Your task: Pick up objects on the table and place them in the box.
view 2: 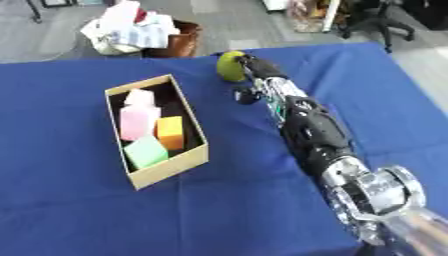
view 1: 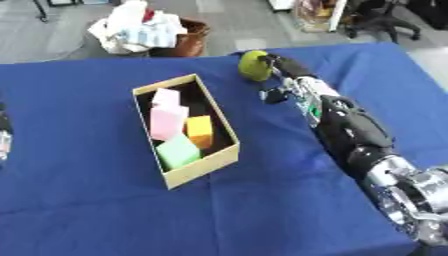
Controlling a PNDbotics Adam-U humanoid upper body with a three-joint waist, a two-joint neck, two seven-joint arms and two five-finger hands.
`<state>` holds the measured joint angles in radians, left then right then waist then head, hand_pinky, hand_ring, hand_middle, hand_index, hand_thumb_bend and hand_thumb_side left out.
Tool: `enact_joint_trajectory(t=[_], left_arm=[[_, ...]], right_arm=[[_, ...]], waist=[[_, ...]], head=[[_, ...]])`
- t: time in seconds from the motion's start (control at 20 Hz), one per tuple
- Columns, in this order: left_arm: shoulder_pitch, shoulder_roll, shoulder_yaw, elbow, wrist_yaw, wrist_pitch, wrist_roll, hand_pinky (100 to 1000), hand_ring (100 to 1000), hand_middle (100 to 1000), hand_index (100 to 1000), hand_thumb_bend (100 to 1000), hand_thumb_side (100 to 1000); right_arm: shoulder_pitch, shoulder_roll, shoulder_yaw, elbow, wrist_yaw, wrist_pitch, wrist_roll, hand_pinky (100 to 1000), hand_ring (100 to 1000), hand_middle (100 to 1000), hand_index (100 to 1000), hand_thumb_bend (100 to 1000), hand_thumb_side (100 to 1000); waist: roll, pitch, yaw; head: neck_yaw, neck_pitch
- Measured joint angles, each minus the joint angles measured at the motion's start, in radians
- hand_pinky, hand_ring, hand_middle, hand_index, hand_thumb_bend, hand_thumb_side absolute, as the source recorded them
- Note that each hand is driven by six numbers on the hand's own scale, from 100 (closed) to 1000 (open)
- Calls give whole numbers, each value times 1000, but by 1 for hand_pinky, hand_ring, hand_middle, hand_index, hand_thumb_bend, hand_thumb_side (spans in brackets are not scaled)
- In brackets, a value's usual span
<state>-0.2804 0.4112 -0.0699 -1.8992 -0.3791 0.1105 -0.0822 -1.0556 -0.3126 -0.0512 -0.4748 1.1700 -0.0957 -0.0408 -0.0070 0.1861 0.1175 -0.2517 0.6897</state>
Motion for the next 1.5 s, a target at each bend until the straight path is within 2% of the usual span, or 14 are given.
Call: enact_joint_trajectory(t=[0.25,0.4,0.45,0.5,0.55,0.6,0.95,1.05,1.15,1.2,1.25,1.3,1.4,1.5], left_arm=[[-7,0,-4,-3,1,-1,-1,804,663,691,836,100,634],[-10,0,-5,-6,2,-1,-1,804,662,691,836,100,630],[-10,0,-5,-6,3,-1,-1,804,662,691,836,100,631],[-10,0,-5,-6,3,-1,-1,804,662,691,836,100,632],[-10,0,-5,-6,4,-1,-1,804,662,691,836,100,632],[-10,0,-5,-6,4,-1,-1,804,662,690,836,100,634],[-10,0,-5,-6,5,-1,-1,805,662,690,836,100,632],[-10,0,-5,-6,6,0,0,805,661,690,836,100,632],[-10,0,-5,-6,8,0,0,805,661,689,836,100,632],[-10,0,-5,-6,8,0,0,805,661,689,836,100,632],[-10,0,-5,-6,8,0,0,805,661,689,836,100,632],[-10,0,-5,-6,8,0,0,805,661,689,836,100,632],[-10,0,-5,-6,8,-1,1,805,661,689,836,100,632],[-10,0,-5,-6,8,-1,1,805,661,689,836,100,633]], right_arm=[[0,0,-4,-1,19,35,-63,744,738,618,796,100,154],[0,0,-6,-2,37,60,-129,671,606,405,586,100,121],[0,0,-7,-2,43,67,-152,666,598,393,572,100,119],[1,0,-9,-2,48,74,-176,624,531,300,469,100,102],[1,0,-10,-2,52,80,-202,620,525,291,459,100,100],[1,0,-10,-2,53,86,-228,577,473,221,377,100,100],[4,-1,-16,-28,22,83,-390,526,427,184,337,100,100],[1,-1,-16,-45,2,67,-419,531,436,206,371,100,100],[-1,-1,-15,-60,-27,43,-437,591,504,347,529,100,125],[-1,-1,-13,-63,-41,25,-437,652,585,506,714,100,167],[-1,-1,-8,-63,-50,2,-427,691,645,605,819,100,183],[-1,-1,-2,-62,-57,-22,-405,770,763,795,949,100,201],[-1,-1,9,-50,-59,-66,-329,819,838,897,989,100,201],[-2,-1,10,-32,-57,-92,-234,846,886,945,1000,100,198]], waist=[[1,5,20],[5,6,25],[6,6,25],[6,7,25],[6,7,24],[6,7,23],[6,7,5],[6,7,2],[6,7,-1],[6,7,-1],[6,7,-1],[6,7,-1],[6,7,0],[6,7,4]], head=[[-14,-13],[-19,-15],[-21,-15],[-22,-15],[-23,-15],[-23,-15],[-23,-15],[-23,-15],[-22,-15],[-22,-15],[-22,-15],[-22,-15],[-22,-15],[-23,-19]])
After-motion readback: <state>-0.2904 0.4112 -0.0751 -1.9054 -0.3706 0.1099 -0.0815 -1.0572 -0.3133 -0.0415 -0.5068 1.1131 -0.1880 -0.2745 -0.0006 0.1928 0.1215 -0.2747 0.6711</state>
